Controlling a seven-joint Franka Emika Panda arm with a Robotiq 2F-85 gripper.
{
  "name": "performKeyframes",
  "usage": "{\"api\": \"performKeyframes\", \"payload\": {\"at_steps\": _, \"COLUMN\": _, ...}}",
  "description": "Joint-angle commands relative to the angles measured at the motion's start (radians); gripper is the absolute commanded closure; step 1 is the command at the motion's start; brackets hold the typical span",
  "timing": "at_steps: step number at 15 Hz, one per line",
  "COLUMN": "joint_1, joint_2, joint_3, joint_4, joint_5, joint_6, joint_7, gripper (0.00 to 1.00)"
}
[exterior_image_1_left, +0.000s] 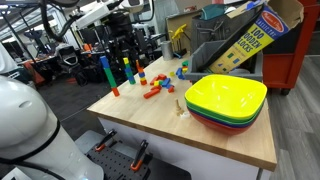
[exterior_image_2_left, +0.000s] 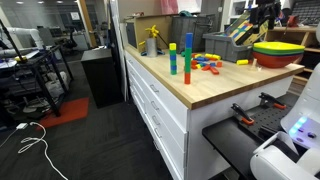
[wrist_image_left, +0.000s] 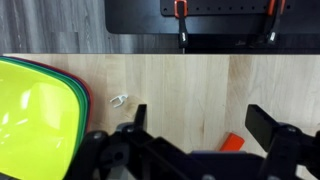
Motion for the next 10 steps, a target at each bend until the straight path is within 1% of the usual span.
{"api": "performKeyframes", "payload": {"at_steps": 1, "joint_1": 0.023, "joint_2": 0.141, "joint_3": 0.006, "joint_4": 0.090, "joint_5": 0.089, "joint_6": 0.056, "joint_7": 0.086, "gripper": 0.00}}
{"api": "performKeyframes", "payload": {"at_steps": 5, "joint_1": 0.024, "joint_2": 0.276, "joint_3": 0.009, "joint_4": 0.159, "joint_5": 0.194, "joint_6": 0.125, "joint_7": 0.165, "gripper": 0.00}}
{"api": "performKeyframes", "payload": {"at_steps": 7, "joint_1": 0.020, "joint_2": 0.342, "joint_3": 0.011, "joint_4": 0.193, "joint_5": 0.215, "joint_6": 0.158, "joint_7": 0.180, "gripper": 0.00}}
{"api": "performKeyframes", "payload": {"at_steps": 10, "joint_1": 0.012, "joint_2": 0.442, "joint_3": 0.011, "joint_4": 0.250, "joint_5": 0.210, "joint_6": 0.203, "joint_7": 0.203, "gripper": 0.00}}
